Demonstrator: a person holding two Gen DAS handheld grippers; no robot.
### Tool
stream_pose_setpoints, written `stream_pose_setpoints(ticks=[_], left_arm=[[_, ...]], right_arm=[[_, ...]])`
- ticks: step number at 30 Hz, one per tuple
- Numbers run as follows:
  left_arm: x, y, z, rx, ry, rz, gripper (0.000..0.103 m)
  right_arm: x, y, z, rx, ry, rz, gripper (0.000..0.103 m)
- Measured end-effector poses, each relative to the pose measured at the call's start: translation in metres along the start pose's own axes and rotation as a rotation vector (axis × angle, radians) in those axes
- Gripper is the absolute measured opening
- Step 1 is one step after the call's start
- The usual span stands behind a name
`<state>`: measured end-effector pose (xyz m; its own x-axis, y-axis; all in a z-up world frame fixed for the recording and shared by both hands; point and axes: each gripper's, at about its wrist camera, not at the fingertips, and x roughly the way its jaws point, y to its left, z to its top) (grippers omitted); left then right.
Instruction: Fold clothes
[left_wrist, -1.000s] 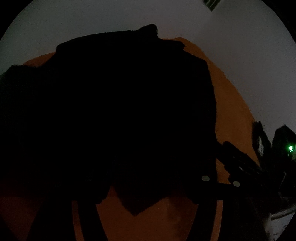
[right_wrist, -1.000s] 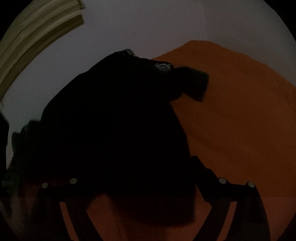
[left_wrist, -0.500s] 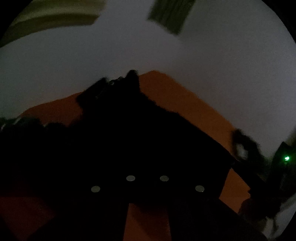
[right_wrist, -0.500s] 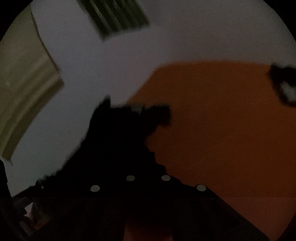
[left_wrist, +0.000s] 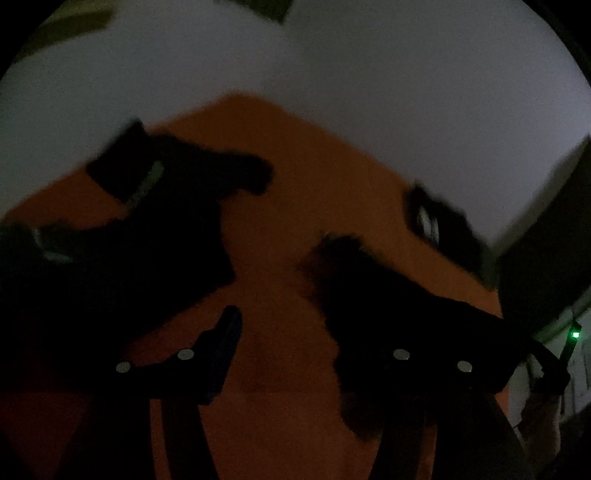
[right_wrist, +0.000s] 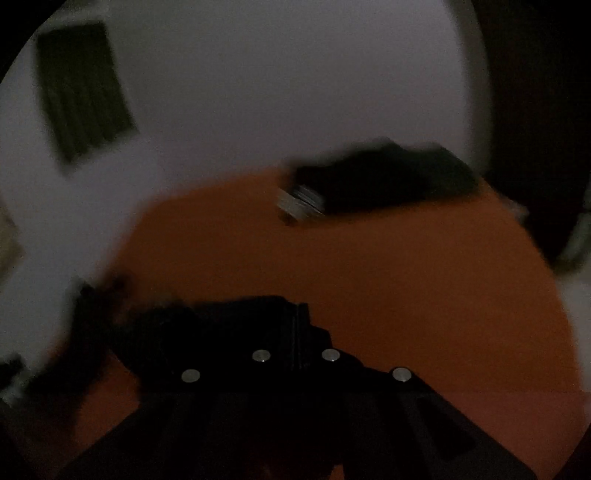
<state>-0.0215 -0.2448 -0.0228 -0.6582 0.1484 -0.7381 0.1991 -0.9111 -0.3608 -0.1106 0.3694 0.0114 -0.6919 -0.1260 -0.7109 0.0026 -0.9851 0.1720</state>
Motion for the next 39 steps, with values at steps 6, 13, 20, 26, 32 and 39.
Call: stream_pose_setpoints(ticks=[6, 13, 20, 26, 32, 39], left_arm=[[0.101, -0.035, -0.036, 0.11, 0.25, -0.065, 0.06], [0.152, -0.087, -0.07, 0.194, 0.385, -0.161, 0.06], [0.195, -0.113, -0.11, 0.245, 0.469, -0.149, 0.038], [0.152, -0.109, -0.098, 0.182, 0.382, -0.206, 0.003], [0.029, -0.106, -0.025, 0.172, 0.183, -0.37, 0.003], [-0.081, -0.127, 0.012, 0.204, -0.018, -0.496, 0.003]], right_arm=[[0.012, -0.084, -0.065, 0.067, 0.296, -0.129, 0.006], [-0.032, -0.029, -0.121, -0.245, 0.271, 0.008, 0.05], [-0.015, 0.084, -0.213, -0.599, 0.406, 0.266, 0.085], [0.017, 0.142, -0.243, -0.758, 0.302, 0.099, 0.035], [-0.052, 0.105, -0.136, -0.473, -0.013, -0.016, 0.0], [-0.153, 0.054, -0.049, -0.27, -0.115, 0.114, 0.0]])
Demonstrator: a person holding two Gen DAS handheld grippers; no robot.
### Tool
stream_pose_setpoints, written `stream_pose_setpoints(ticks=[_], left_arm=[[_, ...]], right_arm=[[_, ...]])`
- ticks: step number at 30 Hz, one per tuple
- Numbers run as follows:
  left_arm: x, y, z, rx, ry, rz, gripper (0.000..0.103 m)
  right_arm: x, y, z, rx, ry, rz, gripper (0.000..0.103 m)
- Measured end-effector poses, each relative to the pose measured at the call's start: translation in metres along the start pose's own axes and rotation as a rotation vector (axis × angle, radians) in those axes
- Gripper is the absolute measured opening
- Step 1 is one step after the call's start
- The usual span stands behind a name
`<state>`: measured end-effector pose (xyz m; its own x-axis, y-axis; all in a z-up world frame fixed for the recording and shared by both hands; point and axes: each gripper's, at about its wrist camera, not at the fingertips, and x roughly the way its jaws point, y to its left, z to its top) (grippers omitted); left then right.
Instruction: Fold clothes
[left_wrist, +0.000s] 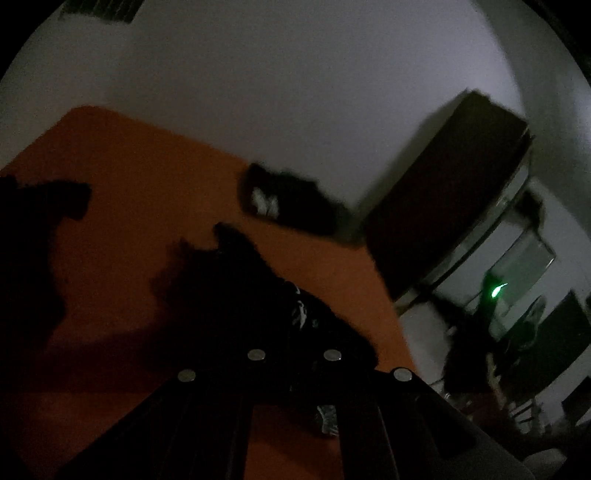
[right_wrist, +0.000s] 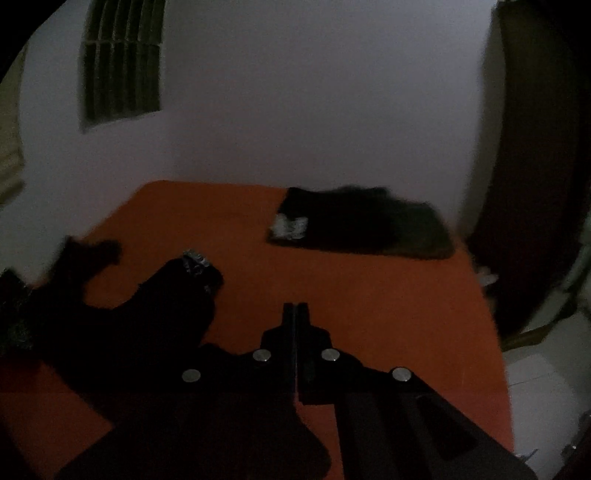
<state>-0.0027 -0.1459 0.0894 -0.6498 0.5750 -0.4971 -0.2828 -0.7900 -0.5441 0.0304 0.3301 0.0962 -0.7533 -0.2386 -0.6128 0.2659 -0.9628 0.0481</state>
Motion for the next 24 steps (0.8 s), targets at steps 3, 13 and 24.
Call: stream_pose_setpoints(ticks=[3, 13, 24], left_arm=[[0.002, 0.017, 0.005, -0.055, -0.052, 0.146, 0.004], [0.007, 0.211, -0.091, -0.592, 0.137, 0.621, 0.007], [0.019, 0.136, -0.089, -0.403, 0.164, 0.479, 0.036]], right_arm=[[0.0, 0.009, -0.024, 0.043, 0.13, 0.183, 0.032], [0.05, 0.05, -0.134, 0.035, 0.493, 0.259, 0.052], [0.051, 0.083, -0.16, 0.075, 0.49, 0.33, 0.058]])
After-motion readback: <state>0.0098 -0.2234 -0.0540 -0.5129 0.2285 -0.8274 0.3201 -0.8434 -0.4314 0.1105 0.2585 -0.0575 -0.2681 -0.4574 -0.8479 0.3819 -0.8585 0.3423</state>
